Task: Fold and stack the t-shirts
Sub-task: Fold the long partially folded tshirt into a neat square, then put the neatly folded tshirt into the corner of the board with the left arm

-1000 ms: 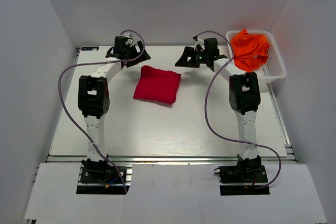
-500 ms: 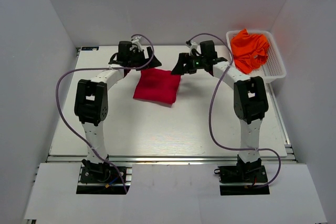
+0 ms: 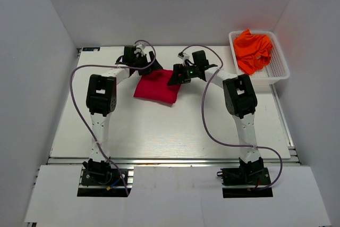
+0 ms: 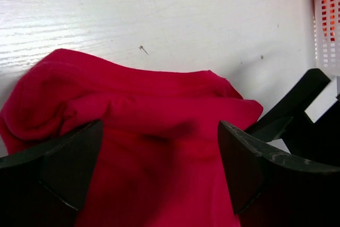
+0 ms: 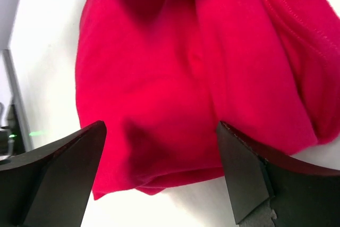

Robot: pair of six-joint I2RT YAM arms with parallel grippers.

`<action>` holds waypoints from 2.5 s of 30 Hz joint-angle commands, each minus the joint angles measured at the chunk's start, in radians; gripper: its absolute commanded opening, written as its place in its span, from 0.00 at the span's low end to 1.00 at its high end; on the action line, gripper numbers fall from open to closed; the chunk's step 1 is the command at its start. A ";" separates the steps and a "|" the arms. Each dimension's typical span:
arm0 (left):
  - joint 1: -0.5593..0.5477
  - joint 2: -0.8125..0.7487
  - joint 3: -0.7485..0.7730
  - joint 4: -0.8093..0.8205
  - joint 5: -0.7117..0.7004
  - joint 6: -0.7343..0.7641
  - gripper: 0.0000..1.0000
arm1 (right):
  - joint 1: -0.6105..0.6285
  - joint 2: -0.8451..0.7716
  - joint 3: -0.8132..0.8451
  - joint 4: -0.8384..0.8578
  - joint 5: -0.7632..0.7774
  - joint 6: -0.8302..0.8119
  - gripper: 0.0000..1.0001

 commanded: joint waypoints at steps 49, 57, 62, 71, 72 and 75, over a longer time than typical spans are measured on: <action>-0.013 -0.163 -0.200 -0.261 -0.465 0.208 0.44 | 0.002 -0.987 -0.774 0.025 0.239 -0.104 0.90; 0.036 -0.163 -0.097 -0.382 -0.672 0.232 0.00 | -0.001 -1.033 -0.796 0.040 0.307 -0.114 0.90; 0.095 -0.161 0.024 -0.393 -0.819 0.347 0.00 | 0.003 -1.027 -0.790 0.068 0.339 -0.115 0.90; 0.276 -0.011 0.307 -0.436 -0.859 0.466 0.00 | -0.005 -0.909 -0.685 0.067 0.364 -0.166 0.90; 0.288 0.024 0.364 -0.436 -0.845 0.485 0.00 | -0.012 -0.885 -0.653 0.066 0.347 -0.167 0.90; 0.329 0.066 0.440 -0.414 -0.786 0.541 0.00 | -0.018 -0.823 -0.622 0.068 0.325 -0.166 0.90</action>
